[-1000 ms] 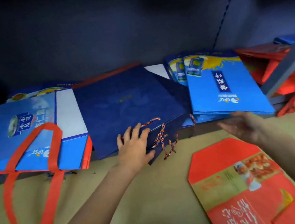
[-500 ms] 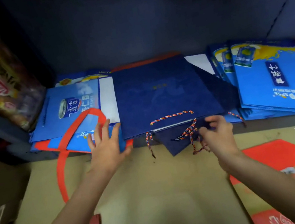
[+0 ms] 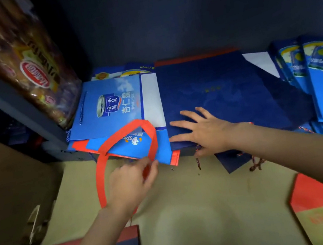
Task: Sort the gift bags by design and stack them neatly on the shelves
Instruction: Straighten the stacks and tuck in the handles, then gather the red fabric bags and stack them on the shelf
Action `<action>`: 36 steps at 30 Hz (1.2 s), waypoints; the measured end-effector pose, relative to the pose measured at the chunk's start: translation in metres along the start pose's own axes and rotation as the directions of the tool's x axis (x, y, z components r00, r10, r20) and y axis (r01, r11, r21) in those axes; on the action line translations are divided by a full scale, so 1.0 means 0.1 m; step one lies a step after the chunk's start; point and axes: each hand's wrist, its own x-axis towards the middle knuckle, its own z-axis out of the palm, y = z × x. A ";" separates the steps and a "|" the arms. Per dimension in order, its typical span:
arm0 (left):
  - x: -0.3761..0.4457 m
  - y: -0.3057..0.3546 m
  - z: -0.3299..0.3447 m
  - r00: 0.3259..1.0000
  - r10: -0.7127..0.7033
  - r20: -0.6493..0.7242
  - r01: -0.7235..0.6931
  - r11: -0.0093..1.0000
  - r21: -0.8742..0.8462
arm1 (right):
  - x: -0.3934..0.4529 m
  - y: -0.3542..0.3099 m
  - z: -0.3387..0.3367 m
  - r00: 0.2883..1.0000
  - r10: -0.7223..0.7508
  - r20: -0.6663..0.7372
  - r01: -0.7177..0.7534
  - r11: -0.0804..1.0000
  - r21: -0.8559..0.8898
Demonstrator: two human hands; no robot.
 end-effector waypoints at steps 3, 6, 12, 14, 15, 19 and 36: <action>0.15 -0.15 -0.20 0.981 -0.090 -0.171 0.081 0.995 -0.059 | 0.02 0.08 -0.03 0.999 0.013 0.039 -0.011 0.998 -0.062; 0.37 -0.25 -0.33 0.925 -0.165 -0.343 0.161 0.986 -0.042 | -0.12 0.21 -0.06 0.991 0.106 0.076 -0.095 0.987 -0.129; 0.78 -0.18 -0.23 0.964 0.067 -0.258 -0.067 0.998 0.011 | -0.38 0.24 -0.12 0.991 0.133 0.034 -0.114 0.934 -0.337; 0.88 -0.06 -0.19 0.990 0.102 0.099 -0.106 0.994 0.032 | -0.49 0.31 -0.15 0.985 0.153 0.077 -0.117 0.928 -0.354; 0.88 -0.02 -0.14 0.952 0.083 0.295 -0.118 0.988 0.101 | -0.55 0.35 -0.15 0.975 0.187 0.124 -0.133 0.927 -0.349; 0.57 0.07 0.07 0.796 0.037 0.604 -0.355 0.837 0.416 | -0.75 0.40 -0.11 0.892 0.296 0.342 -0.175 0.923 -0.342; 0.83 -0.10 -0.40 0.929 0.119 0.350 -0.186 0.969 0.163 | 0.22 -0.84 -0.19 0.673 0.739 -0.038 -0.011 0.061 0.998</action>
